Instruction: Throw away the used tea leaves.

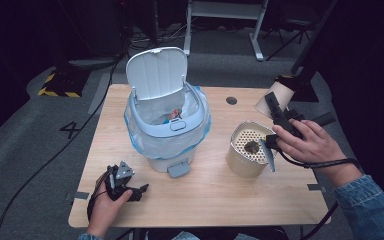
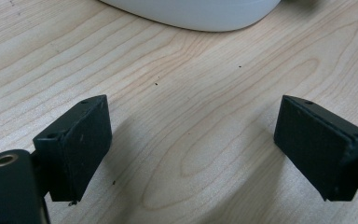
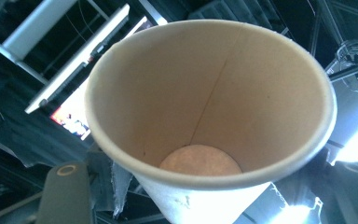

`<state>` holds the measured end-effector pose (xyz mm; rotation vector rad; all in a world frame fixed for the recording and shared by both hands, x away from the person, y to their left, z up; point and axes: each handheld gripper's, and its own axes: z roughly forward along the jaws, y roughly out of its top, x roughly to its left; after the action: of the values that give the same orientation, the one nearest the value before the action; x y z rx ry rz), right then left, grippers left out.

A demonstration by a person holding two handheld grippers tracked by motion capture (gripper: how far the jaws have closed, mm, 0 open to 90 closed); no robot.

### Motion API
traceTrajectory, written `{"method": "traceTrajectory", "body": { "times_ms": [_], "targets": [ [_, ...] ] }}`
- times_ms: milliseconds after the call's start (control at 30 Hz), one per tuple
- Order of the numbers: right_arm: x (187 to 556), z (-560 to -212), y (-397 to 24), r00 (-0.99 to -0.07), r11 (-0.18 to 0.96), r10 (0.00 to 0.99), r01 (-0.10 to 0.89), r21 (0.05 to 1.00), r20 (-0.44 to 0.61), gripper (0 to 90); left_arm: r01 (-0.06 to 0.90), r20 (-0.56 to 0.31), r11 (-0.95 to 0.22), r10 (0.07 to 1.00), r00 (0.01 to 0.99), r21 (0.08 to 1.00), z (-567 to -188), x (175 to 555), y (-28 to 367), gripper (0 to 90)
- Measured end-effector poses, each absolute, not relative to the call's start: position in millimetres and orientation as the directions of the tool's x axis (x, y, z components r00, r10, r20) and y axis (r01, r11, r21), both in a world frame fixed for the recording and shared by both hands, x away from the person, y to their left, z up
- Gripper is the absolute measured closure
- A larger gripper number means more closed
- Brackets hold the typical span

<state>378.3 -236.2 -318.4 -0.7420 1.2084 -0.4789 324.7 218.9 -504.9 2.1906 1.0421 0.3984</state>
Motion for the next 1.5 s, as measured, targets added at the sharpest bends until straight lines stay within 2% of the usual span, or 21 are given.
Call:
{"method": "traceTrajectory", "body": {
  "times_ms": [100, 267, 400, 500, 567, 633, 667, 700, 800, 867, 967, 1133, 1233, 1500],
  "targets": [
    [380, -323, -236, 0.256, 0.724, -0.638, -0.123, -0.679, -0.726, 31.6, 0.569, -0.012, -0.456, 0.773, 0.634, 0.685, -505, 325, 219, 11.6],
    [385, -325, -239, 0.112, 0.819, -0.505, -0.249, -0.516, -0.856, 31.4, 0.572, -0.017, -0.452, 0.774, 0.633, 0.685, -505, 325, 219, 11.6],
    [391, -319, -247, -0.059, 0.906, -0.32, -0.31, -0.288, -0.945, 31.2, 0.568, -0.011, -0.457, 0.773, 0.635, 0.684, -505, 325, 219, 11.6],
    [398, -314, -256, -0.242, 0.944, -0.112, -0.328, -0.027, -0.964, 30.9, 0.572, -0.017, -0.452, 0.775, 0.632, 0.685, -505, 325, 219, 11.6],
    [404, -311, -262, -0.325, 0.941, -0.012, -0.323, 0.099, -0.946, 30.7, 0.572, -0.017, -0.452, 0.774, 0.632, 0.685, -505, 325, 219, 11.6],
    [409, -311, -269, -0.444, 0.922, 0.127, -0.276, 0.27, -0.887, 30.6, 0.571, -0.016, -0.452, 0.774, 0.633, 0.686, -505, 325, 219, 11.6],
    [412, -311, -273, -0.508, 0.895, 0.207, -0.248, 0.372, -0.836, 30.5, 0.572, -0.017, -0.452, 0.774, 0.632, 0.685, -505, 325, 219, 11.6],
    [414, -311, -276, -0.548, 0.878, 0.247, -0.222, 0.424, -0.799, 30.5, 0.569, -0.011, -0.456, 0.774, 0.633, 0.684, -505, 325, 219, 11.6],
    [423, -312, -285, -0.694, 0.766, 0.404, -0.098, 0.635, -0.596, 30.4, 0.572, -0.017, -0.451, 0.775, 0.632, 0.685, -505, 325, 219, 11.6],
    [428, -313, -290, -0.748, 0.706, 0.454, -0.029, 0.708, -0.484, 30.4, 0.569, -0.013, -0.455, 0.773, 0.634, 0.685, -505, 325, 219, 11.6],
    [435, -314, -297, -0.812, 0.612, 0.491, 0.061, 0.789, -0.317, 30.2, 0.569, -0.013, -0.455, 0.773, 0.634, 0.685, -505, 325, 219, 11.6],
    [444, -315, -305, -0.882, 0.463, 0.465, 0.177, 0.869, -0.069, 30.1, 0.571, -0.016, -0.452, 0.774, 0.632, 0.686, -505, 325, 219, 11.6],
    [447, -313, -306, -0.893, 0.428, 0.45, 0.221, 0.877, 0.006, 30.1, 0.571, -0.016, -0.452, 0.774, 0.633, 0.686, -505, 325, 219, 11.5],
    [448, -301, -294, -0.893, 0.417, 0.45, 0.231, 0.879, 0.021, 30.1, 0.57, -0.017, -0.452, 0.774, 0.633, 0.686, -505, 325, 219, 11.5]
  ]
}}
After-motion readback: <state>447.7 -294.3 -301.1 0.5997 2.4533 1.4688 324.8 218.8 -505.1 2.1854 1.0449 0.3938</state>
